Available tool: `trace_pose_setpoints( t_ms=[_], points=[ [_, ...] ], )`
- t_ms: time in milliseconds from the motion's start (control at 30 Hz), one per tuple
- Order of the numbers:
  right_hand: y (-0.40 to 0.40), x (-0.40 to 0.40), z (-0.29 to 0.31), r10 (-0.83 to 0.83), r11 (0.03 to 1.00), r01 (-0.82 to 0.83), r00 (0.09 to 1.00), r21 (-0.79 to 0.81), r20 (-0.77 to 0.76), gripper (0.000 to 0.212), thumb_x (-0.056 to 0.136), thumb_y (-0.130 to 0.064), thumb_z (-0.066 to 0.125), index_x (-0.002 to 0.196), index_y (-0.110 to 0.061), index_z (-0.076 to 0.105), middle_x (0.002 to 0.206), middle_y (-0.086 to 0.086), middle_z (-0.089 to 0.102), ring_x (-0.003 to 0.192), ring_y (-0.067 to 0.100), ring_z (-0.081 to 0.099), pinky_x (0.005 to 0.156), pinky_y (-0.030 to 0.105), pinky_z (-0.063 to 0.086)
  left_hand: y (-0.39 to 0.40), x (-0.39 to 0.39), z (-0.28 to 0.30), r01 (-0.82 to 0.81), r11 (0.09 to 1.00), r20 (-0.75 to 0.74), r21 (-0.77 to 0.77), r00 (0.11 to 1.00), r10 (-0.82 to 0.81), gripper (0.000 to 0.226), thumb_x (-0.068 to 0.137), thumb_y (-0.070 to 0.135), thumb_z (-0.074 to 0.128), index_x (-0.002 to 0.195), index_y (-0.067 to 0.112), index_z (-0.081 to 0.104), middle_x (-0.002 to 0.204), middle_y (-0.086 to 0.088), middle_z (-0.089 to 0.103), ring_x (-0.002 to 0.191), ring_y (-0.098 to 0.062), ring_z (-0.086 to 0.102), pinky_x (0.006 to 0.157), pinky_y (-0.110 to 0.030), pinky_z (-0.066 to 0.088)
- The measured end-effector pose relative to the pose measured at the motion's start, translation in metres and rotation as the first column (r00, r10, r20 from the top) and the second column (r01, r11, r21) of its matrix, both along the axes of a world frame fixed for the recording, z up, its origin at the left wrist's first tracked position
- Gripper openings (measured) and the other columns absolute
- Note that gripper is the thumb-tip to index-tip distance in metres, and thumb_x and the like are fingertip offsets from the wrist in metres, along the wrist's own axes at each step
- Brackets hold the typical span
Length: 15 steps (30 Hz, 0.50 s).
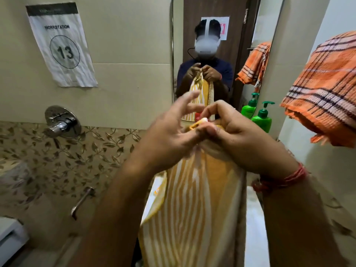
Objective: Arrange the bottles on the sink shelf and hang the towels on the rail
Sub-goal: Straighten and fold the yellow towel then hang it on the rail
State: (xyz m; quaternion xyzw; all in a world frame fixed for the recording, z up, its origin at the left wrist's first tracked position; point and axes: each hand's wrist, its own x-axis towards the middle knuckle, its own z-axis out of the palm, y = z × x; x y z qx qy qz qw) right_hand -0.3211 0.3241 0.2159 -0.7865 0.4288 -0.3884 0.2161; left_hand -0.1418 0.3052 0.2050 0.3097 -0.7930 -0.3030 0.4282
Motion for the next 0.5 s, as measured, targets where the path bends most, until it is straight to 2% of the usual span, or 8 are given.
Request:
trace_pose_setpoints(
  t_ms=[33,100,167,233,333,433,467,500],
  points=[
    [-0.001,0.002,0.001,0.009,1.000,-0.009,1.000,-0.013,0.012,0.013,0.100,-0.029,0.054,0.111,-0.021,0.053,0.102,-0.005,0.063,0.091,0.007,0.063,0.081,0.036,0.057,-0.004,-0.003,-0.002,0.087,0.995,0.023,0.047,0.996,-0.088,0.055,0.091,0.040,0.063,0.141,0.023,0.049,0.128,0.004,0.064,0.110,-0.011,0.067,0.084,-0.028,0.058],
    [-0.002,0.002,0.000,-0.005,0.999,0.007,0.999,-0.041,0.047,0.016,0.099,-0.028,0.056,0.111,-0.018,0.052,0.100,0.000,0.063,0.092,0.011,0.063,0.084,0.042,0.056,-0.009,-0.003,-0.003,0.140,0.987,0.021,0.073,0.990,-0.141,0.034,0.092,0.038,0.062,0.119,0.019,0.065,0.106,0.005,0.071,0.097,-0.008,0.069,0.077,-0.027,0.056],
    [-0.004,-0.006,-0.005,-0.015,0.999,0.018,0.995,-0.030,0.096,0.020,0.097,-0.036,0.058,0.108,-0.021,0.053,0.100,0.011,0.064,0.093,0.026,0.064,0.080,0.052,0.056,-0.012,-0.001,-0.005,0.006,1.000,-0.079,0.020,0.997,-0.004,0.017,0.091,0.037,0.064,0.089,0.020,0.069,0.076,0.012,0.069,0.069,0.000,0.064,0.059,-0.017,0.048],
    [-0.003,-0.018,-0.013,0.019,0.999,-0.022,0.994,0.027,0.104,0.026,0.089,-0.044,0.062,0.103,-0.022,0.058,0.095,0.012,0.066,0.087,0.028,0.065,0.071,0.047,0.057,-0.013,0.006,-0.008,-0.259,0.964,-0.214,-0.060,0.947,0.240,0.018,0.095,0.030,0.064,0.078,0.024,0.065,0.061,0.017,0.062,0.053,0.004,0.055,0.049,-0.013,0.041],
    [0.001,-0.037,-0.029,0.095,0.991,-0.109,0.981,0.074,0.172,0.020,0.088,-0.037,0.067,0.090,-0.017,0.067,0.078,-0.004,0.063,0.072,0.010,0.059,0.061,0.020,0.048,-0.018,0.028,-0.007,-0.599,0.799,-0.496,-0.047,0.709,0.502,0.020,0.098,0.019,0.058,0.082,0.029,0.067,0.069,0.020,0.066,0.060,0.011,0.057,0.056,-0.008,0.043],
    [0.007,-0.054,-0.032,0.059,0.981,-0.143,0.864,0.132,0.499,0.014,0.078,-0.034,0.075,0.077,-0.022,0.069,0.073,-0.005,0.063,0.067,0.006,0.059,0.056,0.015,0.047,-0.036,0.064,-0.004,-0.816,0.573,-0.592,0.073,0.427,0.684,0.012,0.099,0.034,0.059,0.089,0.029,0.065,0.075,0.019,0.061,0.061,0.013,0.053,0.061,-0.010,0.043],
    [0.008,-0.058,-0.030,0.044,0.982,-0.138,0.835,0.131,0.548,0.016,0.076,-0.039,0.075,0.077,-0.023,0.069,0.074,-0.006,0.063,0.068,0.005,0.060,0.057,0.015,0.049,-0.040,0.071,-0.004,-0.835,0.541,-0.586,0.097,0.391,0.709,0.014,0.098,0.038,0.060,0.089,0.029,0.064,0.077,0.019,0.061,0.063,0.013,0.054,0.064,-0.013,0.046],
    [0.009,-0.058,-0.026,0.050,0.985,-0.131,0.838,0.111,0.543,0.019,0.078,-0.043,0.073,0.079,-0.024,0.069,0.076,-0.006,0.063,0.070,0.005,0.060,0.058,0.015,0.049,-0.041,0.073,-0.005,-0.826,0.559,-0.570,0.066,0.429,0.701,0.012,0.097,0.038,0.062,0.091,0.028,0.065,0.081,0.018,0.064,0.068,0.013,0.057,0.071,-0.017,0.052]
  ],
)
